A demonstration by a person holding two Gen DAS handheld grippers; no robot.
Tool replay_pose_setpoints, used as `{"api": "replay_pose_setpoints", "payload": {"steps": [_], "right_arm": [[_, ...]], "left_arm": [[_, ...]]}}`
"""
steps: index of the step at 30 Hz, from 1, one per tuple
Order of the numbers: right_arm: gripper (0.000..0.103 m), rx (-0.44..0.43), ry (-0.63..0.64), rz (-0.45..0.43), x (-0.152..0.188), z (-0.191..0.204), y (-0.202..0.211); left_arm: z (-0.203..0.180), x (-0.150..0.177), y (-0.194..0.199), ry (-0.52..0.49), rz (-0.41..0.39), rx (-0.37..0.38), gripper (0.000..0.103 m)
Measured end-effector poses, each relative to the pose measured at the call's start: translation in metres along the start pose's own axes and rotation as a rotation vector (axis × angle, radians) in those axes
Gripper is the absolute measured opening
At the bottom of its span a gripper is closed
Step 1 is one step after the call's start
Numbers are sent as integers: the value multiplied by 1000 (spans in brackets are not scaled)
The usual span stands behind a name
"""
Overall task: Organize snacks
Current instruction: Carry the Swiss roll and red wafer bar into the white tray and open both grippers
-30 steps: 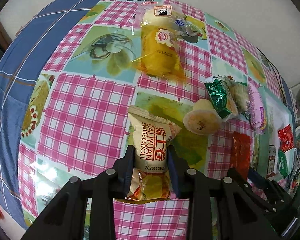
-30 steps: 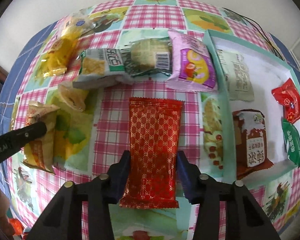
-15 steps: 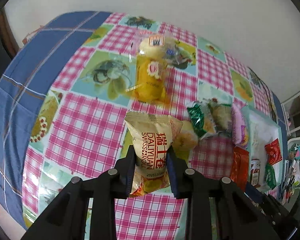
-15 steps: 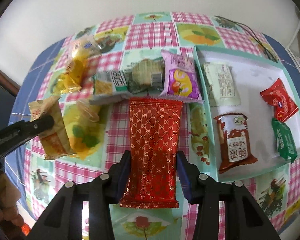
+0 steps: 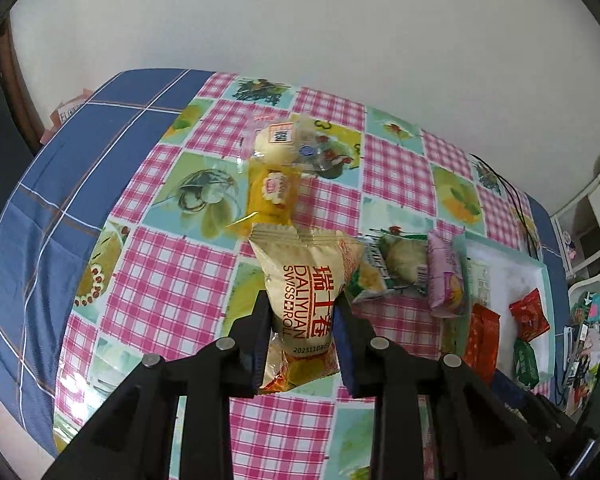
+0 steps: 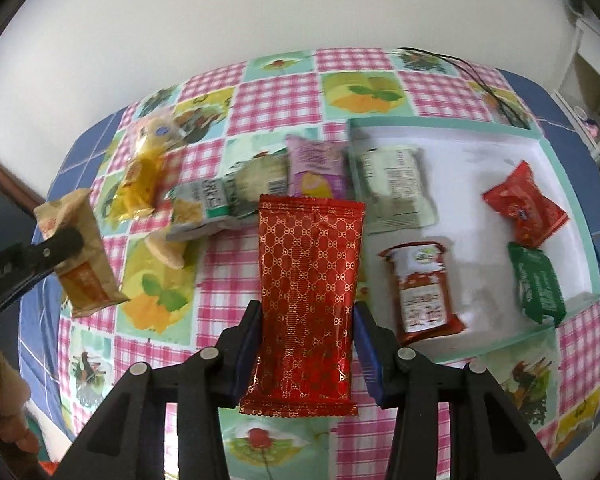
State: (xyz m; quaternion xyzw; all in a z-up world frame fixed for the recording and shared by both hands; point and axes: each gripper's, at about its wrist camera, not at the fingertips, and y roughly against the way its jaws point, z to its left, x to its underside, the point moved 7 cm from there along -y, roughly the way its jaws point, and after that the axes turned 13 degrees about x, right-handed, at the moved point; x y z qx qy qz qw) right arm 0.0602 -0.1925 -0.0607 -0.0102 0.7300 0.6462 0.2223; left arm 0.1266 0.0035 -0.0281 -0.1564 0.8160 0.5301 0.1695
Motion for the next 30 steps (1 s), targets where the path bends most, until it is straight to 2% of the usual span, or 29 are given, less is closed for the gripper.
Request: {"api": "replay_pose_setpoints", "payload": {"steps": [10,18,23,30], "right_arm": [[47,59,-125,-14,-14,-66,-6],[47,66,-226,-19,-24,-116,-12],[48,66,-245,-37,-35,-130,-16],[48,62,-255,-29,-45,-140,-28]], "left_arm": [[-59,11,-16,-97,33,27,30],[-127,22,-43,-188,82,123,30],[-168,25,-60,-258,88,161,30],[-188,32,-91,-293,131,153,30]]}}
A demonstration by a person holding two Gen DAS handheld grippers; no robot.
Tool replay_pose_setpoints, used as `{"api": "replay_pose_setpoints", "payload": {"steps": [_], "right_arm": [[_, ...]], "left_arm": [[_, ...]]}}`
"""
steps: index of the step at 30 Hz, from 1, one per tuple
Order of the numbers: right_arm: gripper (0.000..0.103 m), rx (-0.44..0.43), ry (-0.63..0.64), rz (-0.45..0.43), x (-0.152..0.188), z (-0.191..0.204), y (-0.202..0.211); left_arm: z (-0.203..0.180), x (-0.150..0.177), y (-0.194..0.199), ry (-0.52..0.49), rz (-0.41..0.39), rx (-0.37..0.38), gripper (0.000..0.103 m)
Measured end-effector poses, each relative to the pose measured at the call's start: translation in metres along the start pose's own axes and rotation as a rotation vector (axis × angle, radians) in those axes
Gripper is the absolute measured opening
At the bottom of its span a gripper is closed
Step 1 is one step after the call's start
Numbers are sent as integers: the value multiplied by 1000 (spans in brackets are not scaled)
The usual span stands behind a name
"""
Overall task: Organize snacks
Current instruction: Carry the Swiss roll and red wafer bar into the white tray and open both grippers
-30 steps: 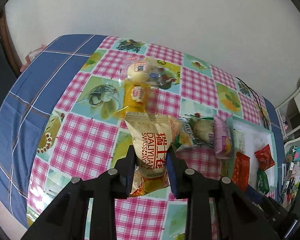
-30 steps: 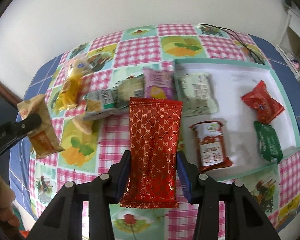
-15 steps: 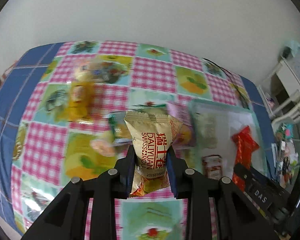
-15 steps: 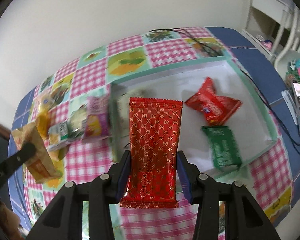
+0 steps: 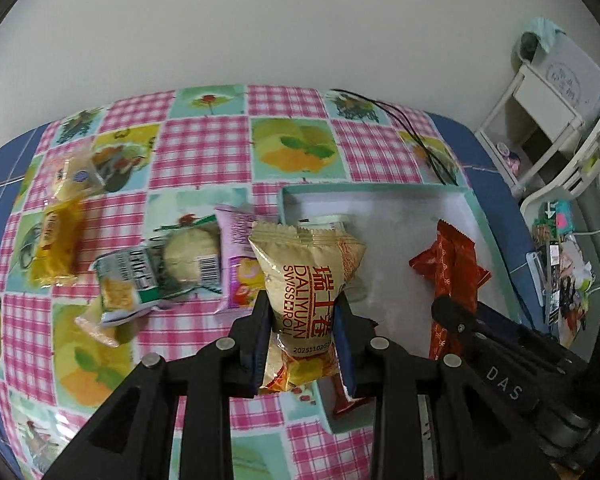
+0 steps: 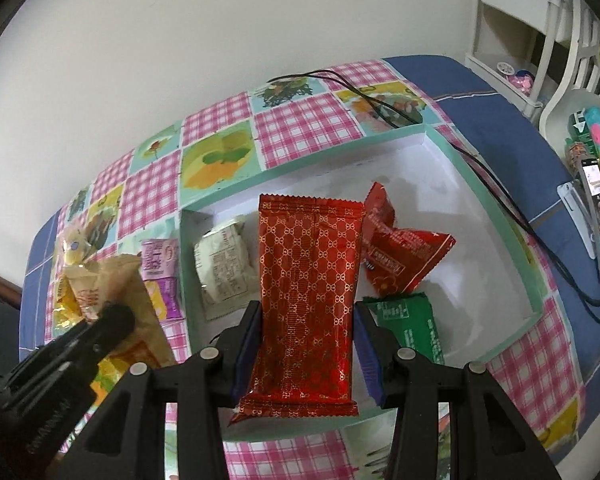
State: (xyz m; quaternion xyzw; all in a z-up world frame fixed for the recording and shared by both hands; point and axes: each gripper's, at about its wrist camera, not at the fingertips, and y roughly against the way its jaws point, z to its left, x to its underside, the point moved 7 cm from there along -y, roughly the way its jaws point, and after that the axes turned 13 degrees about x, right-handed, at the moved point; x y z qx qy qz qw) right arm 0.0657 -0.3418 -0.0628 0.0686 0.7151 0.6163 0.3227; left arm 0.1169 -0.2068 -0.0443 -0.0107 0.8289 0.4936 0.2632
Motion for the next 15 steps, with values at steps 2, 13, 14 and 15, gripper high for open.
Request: {"api": "replay_pose_setpoints", "payload": {"steps": [2,13,14,15], "right_arm": [[48,2,-4,9,-2,-2,-4],[48,25,-1,38,-14,-5,-30],[48,25,0,40,-15,-5,-32],[48,26,-1,41,-16,-4,-34]], "left_arm": [[-2,-3,-5,-9,2,-1,30],[-7,-16,-32,-19,5,21,30],[-7,-16,-35,-20,7,25,30],[-8,-16,-38,-22,8,29,30]]}}
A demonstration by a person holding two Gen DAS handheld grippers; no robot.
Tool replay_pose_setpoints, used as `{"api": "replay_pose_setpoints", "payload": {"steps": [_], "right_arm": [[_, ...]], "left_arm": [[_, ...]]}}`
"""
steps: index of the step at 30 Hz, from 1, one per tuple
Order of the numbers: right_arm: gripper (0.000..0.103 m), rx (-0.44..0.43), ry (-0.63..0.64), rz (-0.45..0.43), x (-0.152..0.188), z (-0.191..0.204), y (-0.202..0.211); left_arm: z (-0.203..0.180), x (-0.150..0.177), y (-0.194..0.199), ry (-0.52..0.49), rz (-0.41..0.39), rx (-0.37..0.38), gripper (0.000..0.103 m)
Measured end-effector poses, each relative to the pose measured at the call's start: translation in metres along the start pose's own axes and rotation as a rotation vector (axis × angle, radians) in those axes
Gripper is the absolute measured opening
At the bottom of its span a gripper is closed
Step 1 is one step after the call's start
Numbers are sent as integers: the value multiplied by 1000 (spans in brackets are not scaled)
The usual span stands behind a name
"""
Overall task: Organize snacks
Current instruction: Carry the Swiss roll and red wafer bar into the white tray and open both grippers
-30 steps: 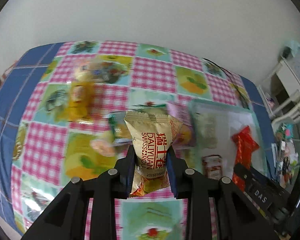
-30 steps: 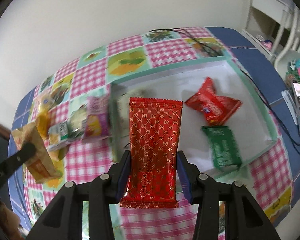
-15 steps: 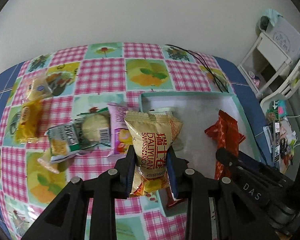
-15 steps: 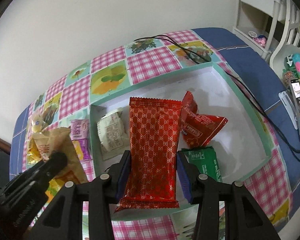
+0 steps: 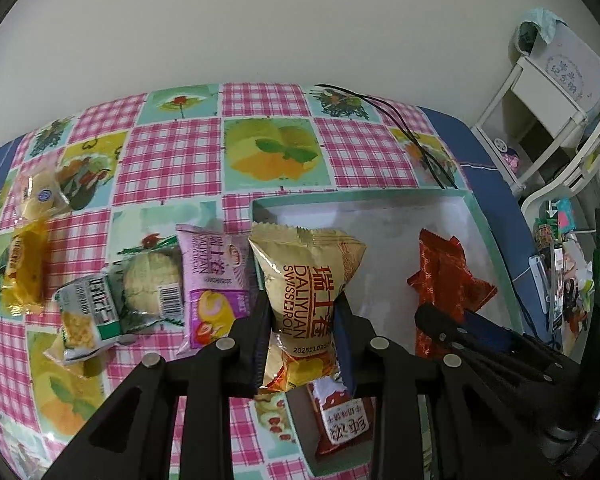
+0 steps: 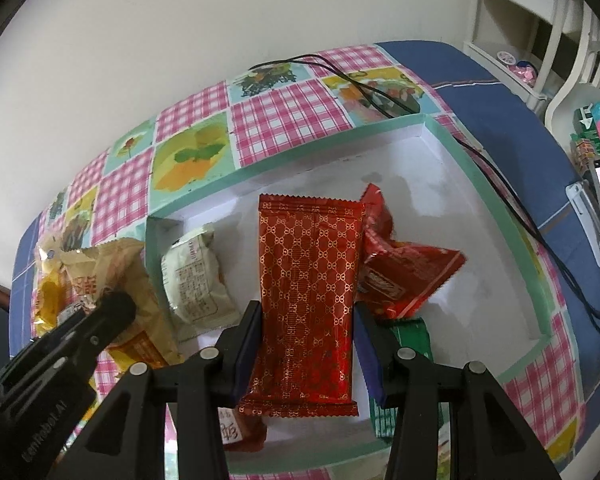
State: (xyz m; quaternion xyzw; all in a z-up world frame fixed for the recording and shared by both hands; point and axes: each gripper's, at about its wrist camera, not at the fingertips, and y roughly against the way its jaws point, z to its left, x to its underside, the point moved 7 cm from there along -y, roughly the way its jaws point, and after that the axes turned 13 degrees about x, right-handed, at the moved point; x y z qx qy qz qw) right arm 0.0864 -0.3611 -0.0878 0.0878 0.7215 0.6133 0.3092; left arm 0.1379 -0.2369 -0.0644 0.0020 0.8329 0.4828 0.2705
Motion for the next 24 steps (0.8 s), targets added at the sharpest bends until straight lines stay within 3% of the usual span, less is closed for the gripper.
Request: {"api": "replay_pose_setpoints", "payload": {"steps": [24], "right_arm": [[48,83,-23,2,-21,-8,-27]], "left_arm": [[-13,-10,-43,-51,14,39,30]]}}
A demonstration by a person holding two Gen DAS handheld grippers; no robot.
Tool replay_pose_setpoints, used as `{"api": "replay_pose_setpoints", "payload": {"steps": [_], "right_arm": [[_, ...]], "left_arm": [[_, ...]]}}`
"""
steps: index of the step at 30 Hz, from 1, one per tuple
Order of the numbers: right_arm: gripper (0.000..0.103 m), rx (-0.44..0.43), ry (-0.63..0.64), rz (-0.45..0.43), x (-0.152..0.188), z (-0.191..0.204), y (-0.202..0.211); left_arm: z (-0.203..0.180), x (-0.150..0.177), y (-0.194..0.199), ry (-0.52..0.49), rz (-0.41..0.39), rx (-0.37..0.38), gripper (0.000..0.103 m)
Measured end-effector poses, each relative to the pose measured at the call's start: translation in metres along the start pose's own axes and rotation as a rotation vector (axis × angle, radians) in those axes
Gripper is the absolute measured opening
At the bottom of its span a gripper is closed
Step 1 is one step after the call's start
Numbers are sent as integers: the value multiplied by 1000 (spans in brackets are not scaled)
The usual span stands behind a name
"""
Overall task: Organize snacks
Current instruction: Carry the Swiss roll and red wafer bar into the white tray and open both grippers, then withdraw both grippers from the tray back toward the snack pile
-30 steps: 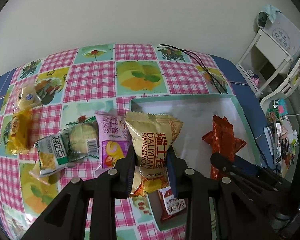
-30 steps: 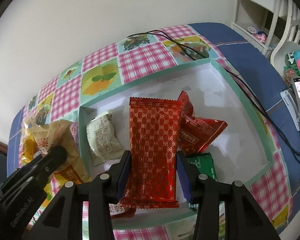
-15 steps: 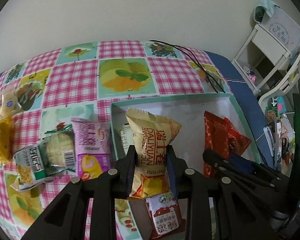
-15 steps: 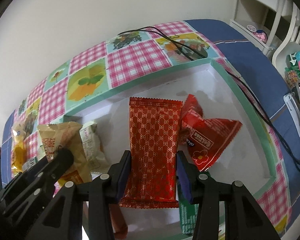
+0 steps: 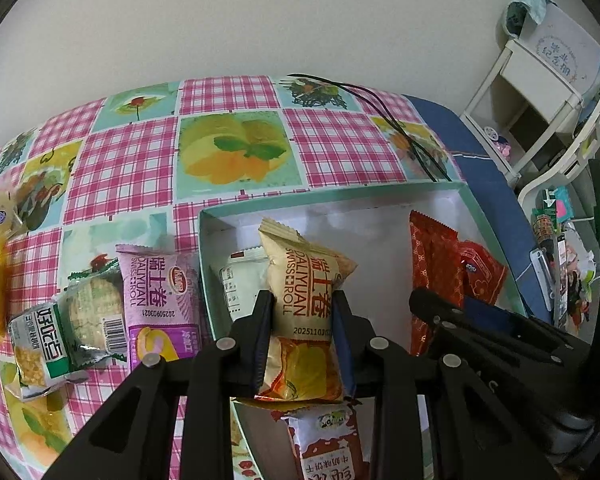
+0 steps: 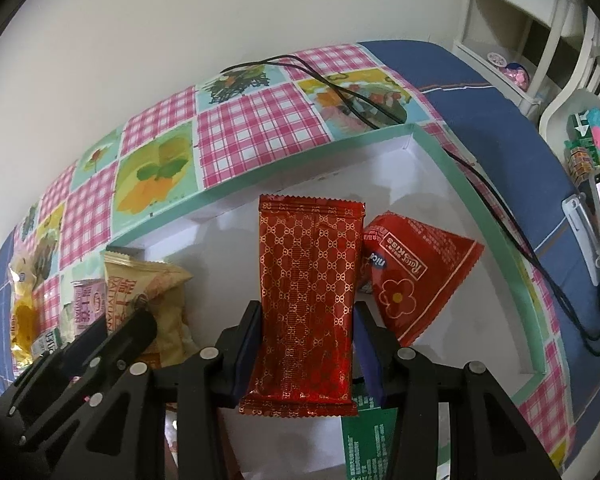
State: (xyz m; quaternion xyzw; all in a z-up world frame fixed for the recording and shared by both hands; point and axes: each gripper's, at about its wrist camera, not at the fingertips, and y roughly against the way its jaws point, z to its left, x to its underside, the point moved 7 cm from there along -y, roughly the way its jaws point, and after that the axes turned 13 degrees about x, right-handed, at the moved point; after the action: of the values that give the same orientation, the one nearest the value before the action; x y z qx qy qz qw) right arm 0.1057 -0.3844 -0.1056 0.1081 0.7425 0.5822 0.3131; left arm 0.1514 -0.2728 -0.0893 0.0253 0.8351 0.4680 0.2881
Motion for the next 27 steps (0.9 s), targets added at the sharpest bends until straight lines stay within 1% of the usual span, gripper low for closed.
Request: {"api": "replay_pose_setpoints", "payload": {"steps": [9,12,15,17,19,22,26,27], "right_arm": [[48,4,-3,10,0,0,-1],[49,7,1,10,1,-1,1],[53,7,-5,7,1,-3,3],[55,10,-4,1,2,-5,7],[58,8,-3,-5,3,-7,11],[58,5,3,-4,6,-10,17],[58,15,18,-2,11,-13,21],[58,16,21,1,13,-14,22]], "left_arm": [[0,-2,-2,10,5,15,31],[1,-3,2,23,8,21,35],[0,-4,8,33,5,23,40],[0,-3,12,37,5,27,41],[-1,-3,17,42,3,32,46],[-2,-1,26,55,4,37,49],[2,2,34,58,10,4,52],[4,4,36,58,14,-12,55]]}}
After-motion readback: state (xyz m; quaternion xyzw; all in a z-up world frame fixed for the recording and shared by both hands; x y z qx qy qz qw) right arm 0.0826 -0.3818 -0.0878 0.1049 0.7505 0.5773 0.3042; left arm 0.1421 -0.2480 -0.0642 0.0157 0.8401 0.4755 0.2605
